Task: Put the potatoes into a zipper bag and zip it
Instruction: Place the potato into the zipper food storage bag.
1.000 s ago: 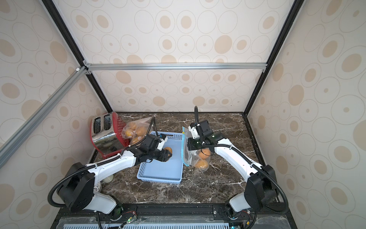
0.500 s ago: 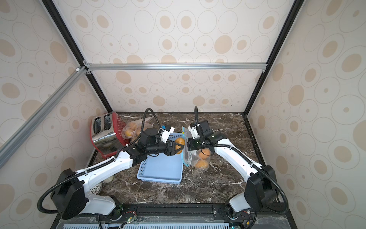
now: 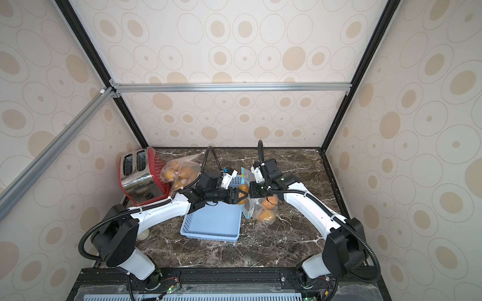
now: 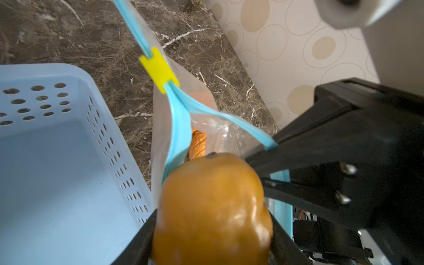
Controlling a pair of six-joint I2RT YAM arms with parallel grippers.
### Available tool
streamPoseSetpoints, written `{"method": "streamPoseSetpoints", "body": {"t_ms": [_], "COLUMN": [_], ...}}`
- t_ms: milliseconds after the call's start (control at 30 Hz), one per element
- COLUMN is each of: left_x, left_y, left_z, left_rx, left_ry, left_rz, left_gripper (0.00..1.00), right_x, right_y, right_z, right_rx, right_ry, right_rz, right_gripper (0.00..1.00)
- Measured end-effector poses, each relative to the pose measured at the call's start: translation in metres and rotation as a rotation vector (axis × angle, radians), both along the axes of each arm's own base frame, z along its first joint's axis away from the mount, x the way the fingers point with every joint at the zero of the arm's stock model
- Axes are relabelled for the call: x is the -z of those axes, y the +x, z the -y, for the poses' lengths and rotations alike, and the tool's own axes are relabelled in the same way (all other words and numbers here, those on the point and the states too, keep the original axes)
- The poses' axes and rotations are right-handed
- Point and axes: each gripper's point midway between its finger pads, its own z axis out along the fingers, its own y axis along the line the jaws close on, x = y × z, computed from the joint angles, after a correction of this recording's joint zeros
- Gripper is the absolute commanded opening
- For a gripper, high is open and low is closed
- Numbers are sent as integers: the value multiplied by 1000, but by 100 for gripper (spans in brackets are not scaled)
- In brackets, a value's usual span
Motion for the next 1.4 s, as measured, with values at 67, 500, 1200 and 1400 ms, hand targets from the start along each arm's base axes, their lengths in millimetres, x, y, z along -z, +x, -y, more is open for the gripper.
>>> {"method": "streamPoseSetpoints", "body": {"t_ms": [67,500,1200,1400], "left_x": [4,8,-62,-71], "left_y": [7,16,-8,-7], "left_z": [2,15,-21,-32], "left_rx": [-14,-3,-26,-42], "left_ry": [16,57,11,9], "left_rz": [-7,-66,14,32], "left_gripper": [52,78,94,92], "right_x": [-2,-28,-91,-100], "right_y": [-3,-17,-46,-45], "right_z": [0,-17,-40,-47], "right_rx": [-1,-37,-174,-201], "right_ry": [9,126,343,378], "right_rz": [-7,-45,85,116], "right_gripper": [0,0,0,0]}}
